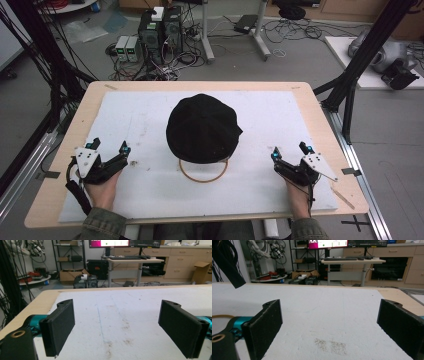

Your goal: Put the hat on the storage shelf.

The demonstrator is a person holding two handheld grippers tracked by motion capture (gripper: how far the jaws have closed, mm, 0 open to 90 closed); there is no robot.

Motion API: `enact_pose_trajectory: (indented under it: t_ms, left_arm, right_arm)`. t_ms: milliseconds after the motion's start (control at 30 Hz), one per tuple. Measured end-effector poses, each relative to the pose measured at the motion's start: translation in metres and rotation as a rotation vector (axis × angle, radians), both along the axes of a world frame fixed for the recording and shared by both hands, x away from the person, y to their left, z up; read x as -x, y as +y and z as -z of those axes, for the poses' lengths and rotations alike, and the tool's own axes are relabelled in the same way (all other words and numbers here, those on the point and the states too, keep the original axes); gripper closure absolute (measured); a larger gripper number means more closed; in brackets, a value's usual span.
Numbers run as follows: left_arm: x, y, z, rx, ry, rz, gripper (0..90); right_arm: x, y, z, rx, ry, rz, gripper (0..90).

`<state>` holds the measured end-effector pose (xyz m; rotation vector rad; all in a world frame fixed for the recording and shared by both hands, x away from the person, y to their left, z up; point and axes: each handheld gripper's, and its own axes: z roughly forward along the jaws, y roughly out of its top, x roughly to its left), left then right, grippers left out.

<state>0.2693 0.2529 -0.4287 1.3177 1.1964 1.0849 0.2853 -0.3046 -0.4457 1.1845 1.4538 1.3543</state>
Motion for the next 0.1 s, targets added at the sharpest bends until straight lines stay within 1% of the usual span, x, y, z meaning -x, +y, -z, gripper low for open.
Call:
enact_pose_trajectory:
  t_ms: [100]
  left_arm:
    - [-0.0014, -0.0004, 0.0007, 0.002, 0.004, 0.043, 15.4]
  right_arm:
    - [0.0002, 0.0001, 0.0001, -0.002, 0.002, -0.001, 5.2]
